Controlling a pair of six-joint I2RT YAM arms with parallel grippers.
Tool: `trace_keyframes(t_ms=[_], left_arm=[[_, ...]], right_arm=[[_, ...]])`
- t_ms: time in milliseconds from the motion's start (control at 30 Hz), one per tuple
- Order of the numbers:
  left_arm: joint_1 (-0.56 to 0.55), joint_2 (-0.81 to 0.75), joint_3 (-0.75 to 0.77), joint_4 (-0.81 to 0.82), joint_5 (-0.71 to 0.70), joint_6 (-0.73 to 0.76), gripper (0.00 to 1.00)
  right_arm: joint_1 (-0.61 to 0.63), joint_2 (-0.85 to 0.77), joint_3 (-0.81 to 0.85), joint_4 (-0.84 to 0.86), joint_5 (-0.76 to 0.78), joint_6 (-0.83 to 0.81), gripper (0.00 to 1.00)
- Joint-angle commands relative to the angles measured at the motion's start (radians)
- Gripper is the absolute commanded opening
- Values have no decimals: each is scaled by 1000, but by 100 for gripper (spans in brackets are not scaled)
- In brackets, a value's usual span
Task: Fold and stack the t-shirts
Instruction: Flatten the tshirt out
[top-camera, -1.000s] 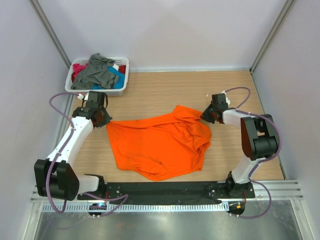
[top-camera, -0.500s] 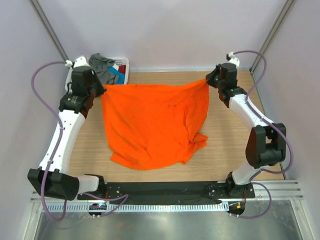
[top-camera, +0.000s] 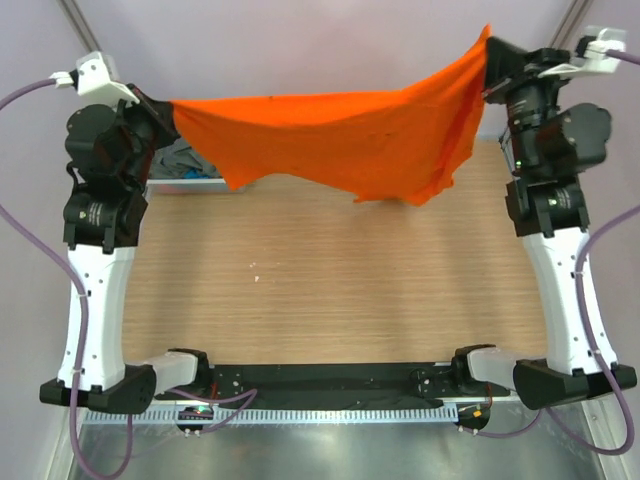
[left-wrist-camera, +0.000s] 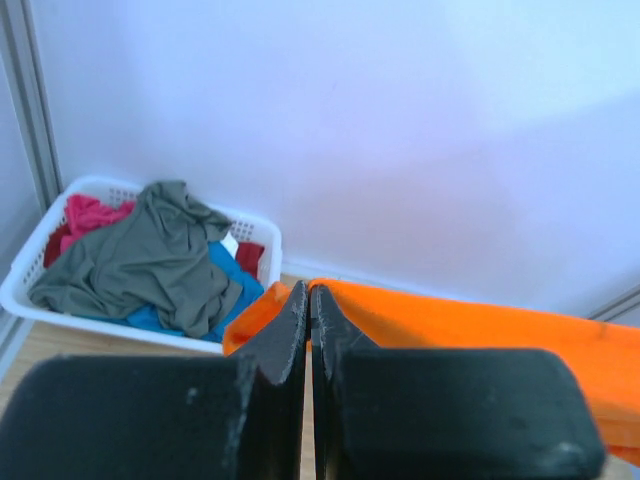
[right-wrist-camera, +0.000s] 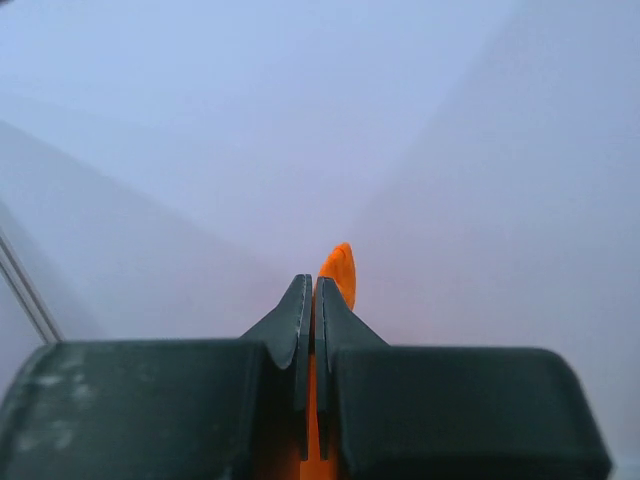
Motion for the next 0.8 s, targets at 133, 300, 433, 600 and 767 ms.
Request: trace_keyframes(t_ms=[133,300,433,600,767], left_arm=[[5,-44,120,-37,-39,50,0],[6,-33,237,-119,-41,38,0],[6,-51,242,-139,-9,28,0],[6,-47,209,-156,14,21,0],[5,48,191,-153,80,16,0]], right_arm=[[1,-50,174,-65,-5,-140,1],[1,-64,258,-186,18,-148,1],[1,-95,259,-219,39,-166,1],[-1,-98,214,-243,56,-178,1],[1,-35,179,-268,98,-189,1]])
